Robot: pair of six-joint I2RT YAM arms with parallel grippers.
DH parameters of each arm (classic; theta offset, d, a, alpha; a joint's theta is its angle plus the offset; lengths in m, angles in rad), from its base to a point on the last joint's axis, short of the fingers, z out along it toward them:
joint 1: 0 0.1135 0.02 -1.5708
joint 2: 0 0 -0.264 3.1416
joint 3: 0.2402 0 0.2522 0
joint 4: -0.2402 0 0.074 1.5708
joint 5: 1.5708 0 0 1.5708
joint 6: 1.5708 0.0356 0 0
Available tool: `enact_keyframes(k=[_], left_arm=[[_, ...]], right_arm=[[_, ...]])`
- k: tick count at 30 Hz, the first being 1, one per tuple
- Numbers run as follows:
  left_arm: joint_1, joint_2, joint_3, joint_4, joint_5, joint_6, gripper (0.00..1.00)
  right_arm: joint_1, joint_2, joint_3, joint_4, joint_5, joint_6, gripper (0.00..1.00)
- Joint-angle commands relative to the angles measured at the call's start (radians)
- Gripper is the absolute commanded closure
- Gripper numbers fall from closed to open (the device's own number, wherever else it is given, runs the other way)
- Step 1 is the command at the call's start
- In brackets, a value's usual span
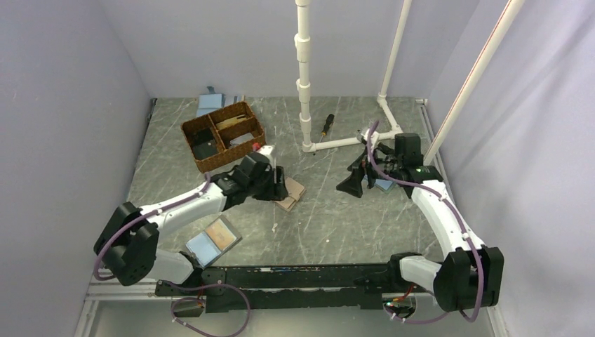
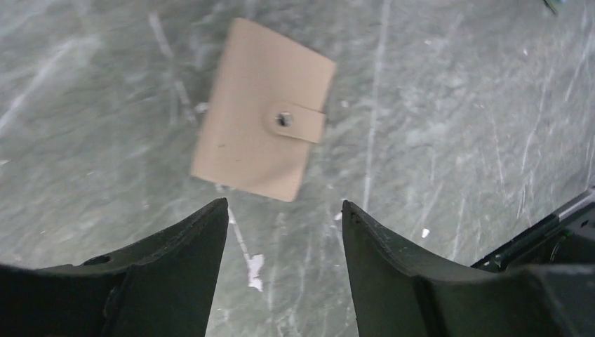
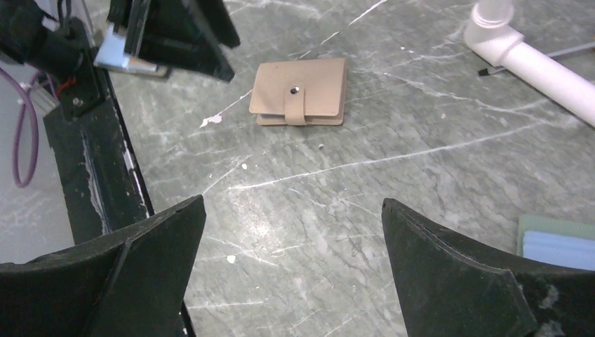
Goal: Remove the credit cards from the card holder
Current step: Open the card holder at the center of the board.
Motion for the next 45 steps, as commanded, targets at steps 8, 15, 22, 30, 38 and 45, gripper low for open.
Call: enact_keyframes(k=[8, 15, 22, 30, 38, 45], left_arm=[[0.228, -0.101, -0.191, 0.161, 0.219, -0.112, 0.34], [0.280, -0.088, -0.254, 0.281, 0.274, -0.180, 0.34], [0.293, -0.043, -0.317, 0.369, 0.263, -0.261, 0.34], [0.297, 0.035, -0.351, 0.438, 0.265, -0.366, 0.41], [0.296, 0.033, -0.382, 0.458, 0.263, -0.385, 0.41], [0.296, 0.012, -0.415, 0.466, 0.267, -0.388, 0.41]], right_arm=[[0.426, 0.258, 0.200, -0.062, 0.473, -0.063, 0.32], [0.613, 0.528, 0.424, -0.140, 0.674, 0.002, 0.45], [0.677, 0.683, 0.526, -0.155, 0.738, 0.057, 0.47], [0.710, 0.784, 0.600, -0.162, 0.776, 0.079, 0.45], [0.730, 0.845, 0.626, -0.156, 0.823, 0.087, 0.44], [0.726, 0.870, 0.618, -0.151, 0.828, 0.092, 0.45]])
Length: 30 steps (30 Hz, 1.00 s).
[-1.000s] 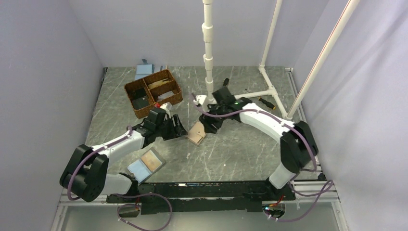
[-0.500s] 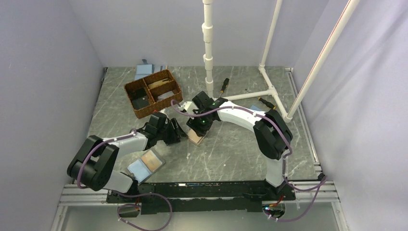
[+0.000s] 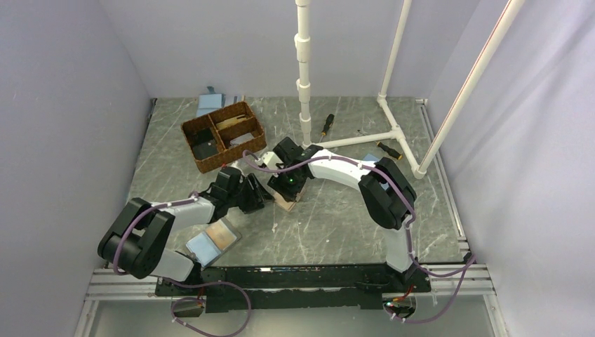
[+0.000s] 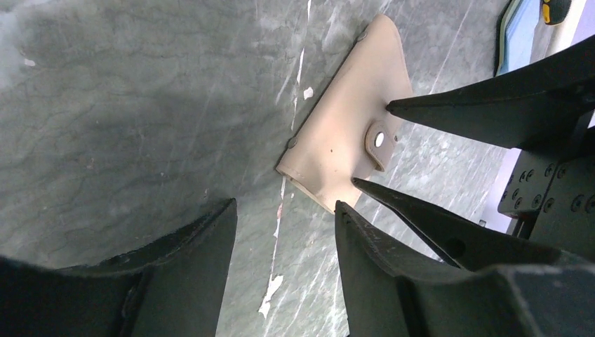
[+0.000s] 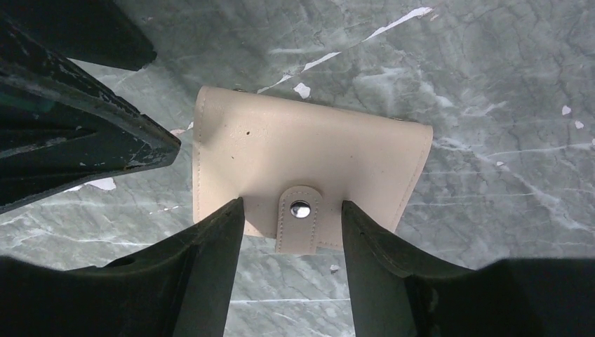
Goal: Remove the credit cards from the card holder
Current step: Open the card holder at the center of the board.
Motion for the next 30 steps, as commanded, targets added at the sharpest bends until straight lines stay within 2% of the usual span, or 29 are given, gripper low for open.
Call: enact_keyframes(k=[1, 11, 19, 26, 30], left_arm=[[0.003, -0.029, -0.030, 0.016, 0.013, -0.010, 0.41], [0.004, -0.123, -0.082, 0.013, 0.036, 0.034, 0.39], [0.004, -0.162, -0.155, 0.115, 0.093, 0.003, 0.31], [0.003, -0.151, -0.173, 0.178, 0.128, -0.012, 0.29], [0.003, -0.142, -0.189, 0.218, 0.139, -0.019, 0.28]], right_arm=[[-0.005, 0.017, 0.023, 0.004, 0.030, 0.015, 0.46], [-0.013, 0.016, -0.041, 0.018, 0.027, -0.043, 0.79], [-0.030, -0.112, -0.099, -0.005, -0.143, -0.158, 0.98], [-0.104, -0.185, -0.139, -0.014, -0.305, -0.213, 1.00], [-0.121, -0.209, -0.150, -0.023, -0.347, -0.243, 1.00]])
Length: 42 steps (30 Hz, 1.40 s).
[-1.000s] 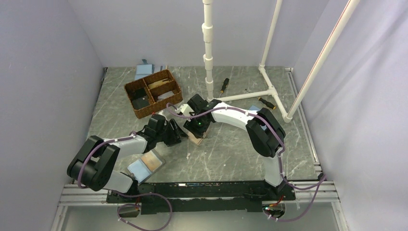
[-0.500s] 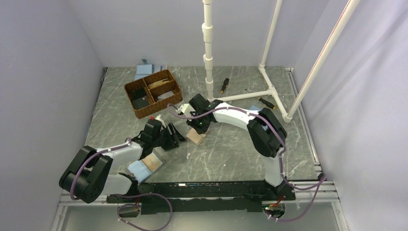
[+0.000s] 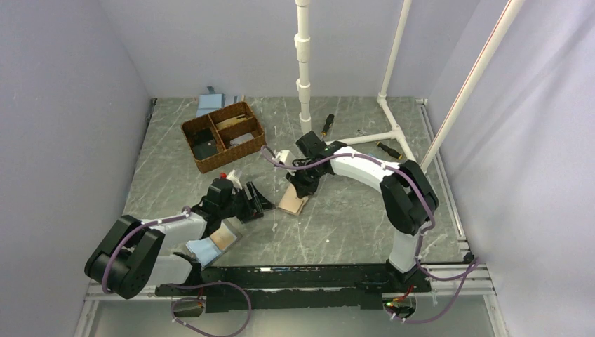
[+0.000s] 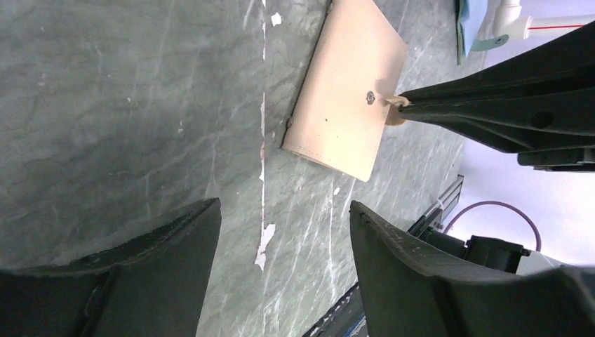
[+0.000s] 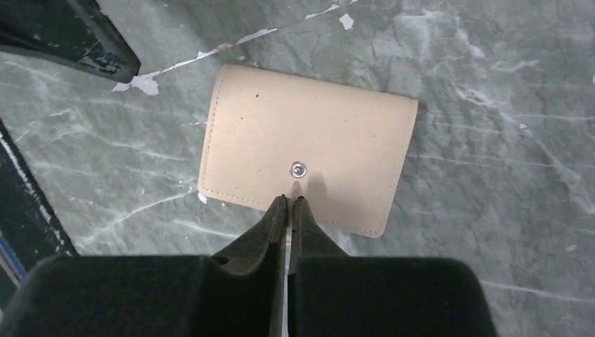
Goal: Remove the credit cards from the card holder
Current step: Open the card holder at the center of the board.
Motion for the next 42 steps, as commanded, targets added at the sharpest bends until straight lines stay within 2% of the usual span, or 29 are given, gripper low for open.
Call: enact_keyframes(k=[1, 6, 10, 12, 16, 20, 26, 31, 42], left_arm=[[0.002, 0.005, -0.021, 0.103, 0.042, -0.016, 0.27], [0.002, -0.017, -0.038, 0.181, 0.086, -0.006, 0.27], [-0.014, -0.086, -0.023, 0.143, 0.087, 0.046, 0.14], [-0.043, -0.127, -0.001, 0.081, 0.053, 0.082, 0.13], [-0.151, -0.179, 0.081, -0.075, -0.098, 0.161, 0.12], [-0.229, -0.134, 0.123, -0.110, -0.190, 0.189, 0.11], [-0.245, -0.033, 0.156, -0.098, -0.226, 0.161, 0.13], [-0.246, -0.031, 0.176, -0.130, -0.287, 0.169, 0.15], [-0.246, 0.071, 0.210, -0.053, -0.245, 0.189, 0.19]], right_arm=[[-0.019, -0.075, -0.010, -0.016, -0.107, -0.066, 1.00], [-0.074, -0.140, -0.034, -0.032, -0.208, -0.122, 1.00], [-0.123, -0.179, -0.043, -0.064, -0.359, -0.157, 1.00], [-0.132, -0.183, -0.043, -0.076, -0.406, -0.167, 1.00], [-0.134, -0.164, -0.037, -0.082, -0.414, -0.165, 1.00], [-0.134, -0.150, -0.034, -0.084, -0.433, -0.158, 1.00], [-0.136, -0.141, -0.033, -0.093, -0.415, -0.171, 1.00], [-0.143, -0.131, -0.029, -0.101, -0.411, -0.179, 1.00], [-0.146, -0.109, -0.024, -0.103, -0.392, -0.174, 1.00]])
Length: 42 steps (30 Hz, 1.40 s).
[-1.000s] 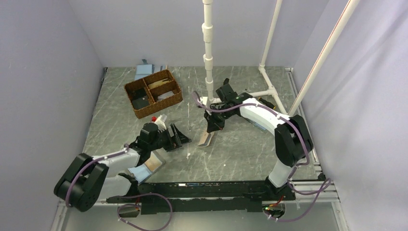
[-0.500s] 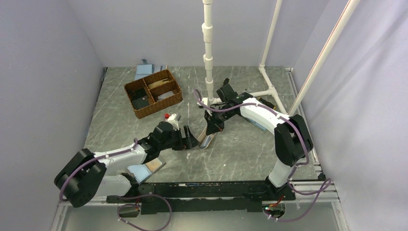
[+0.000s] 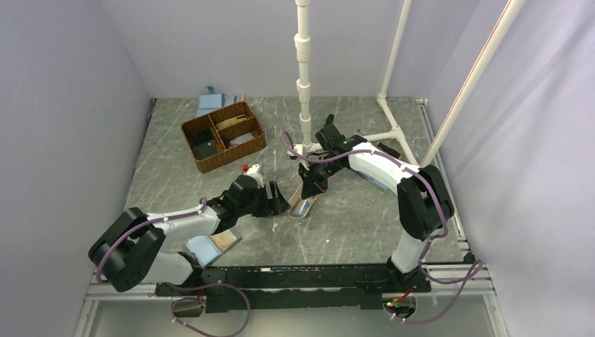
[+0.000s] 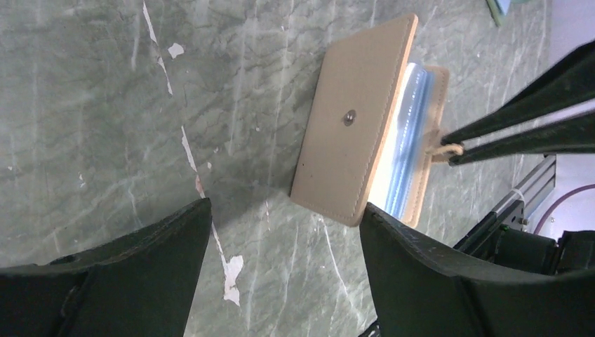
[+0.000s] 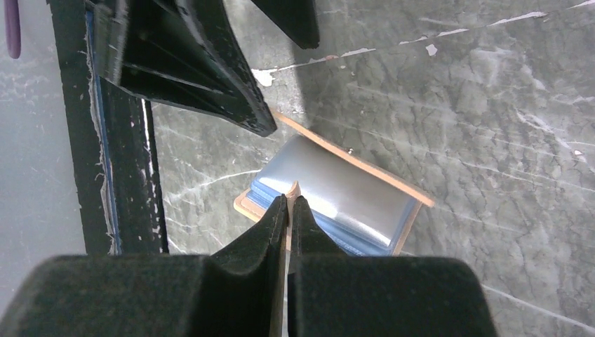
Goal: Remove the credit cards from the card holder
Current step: Open the card holder at the center of the board.
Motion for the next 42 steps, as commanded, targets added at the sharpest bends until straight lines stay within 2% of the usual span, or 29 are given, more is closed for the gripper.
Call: enact_keyframes(k=[1, 4, 5, 8, 10, 20, 25, 30, 36, 39, 42], left_arm=[[-0.005, 0.064, 0.068, 0.041, -0.005, 0.028, 0.20], [-0.005, 0.115, 0.104, 0.019, -0.028, 0.042, 0.30], [-0.003, 0.130, 0.113, 0.008, -0.035, 0.044, 0.40], [-0.002, 0.159, 0.135, -0.030, -0.055, 0.036, 0.78], [-0.002, 0.152, 0.118, -0.046, -0.068, 0.005, 0.99], [-0.004, 0.008, -0.148, 0.137, -0.074, -0.271, 1.00], [-0.005, -0.025, -0.172, 0.133, -0.097, -0.289, 1.00], [-0.004, -0.005, -0.161, 0.152, -0.072, -0.280, 1.00], [-0.005, 0.039, -0.136, 0.157, -0.039, -0.262, 0.93], [-0.005, 0.038, -0.127, 0.145, -0.030, -0.259, 0.85], [-0.005, 0.027, -0.109, 0.119, -0.031, -0.252, 0.82]], right_arm=[[-0.007, 0.006, 0.018, 0.000, -0.011, -0.020, 1.00], [-0.010, 0.007, 0.019, -0.004, 0.002, -0.024, 1.00], [-0.011, 0.007, 0.019, -0.007, 0.008, -0.025, 1.00], [-0.017, 0.007, 0.019, -0.011, 0.031, -0.033, 1.00], [-0.022, 0.007, 0.018, -0.014, 0.056, -0.039, 1.00], [-0.013, 0.088, 0.025, -0.029, 0.249, -0.041, 1.00], [0.001, 0.137, 0.038, -0.036, 0.331, -0.021, 1.00], [-0.001, 0.145, 0.042, -0.041, 0.341, -0.019, 1.00], [-0.004, 0.118, 0.041, -0.034, 0.334, -0.013, 0.84], [-0.012, 0.110, 0.042, -0.034, 0.336, -0.011, 0.79], [-0.024, 0.097, 0.040, -0.027, 0.354, -0.007, 0.77]])
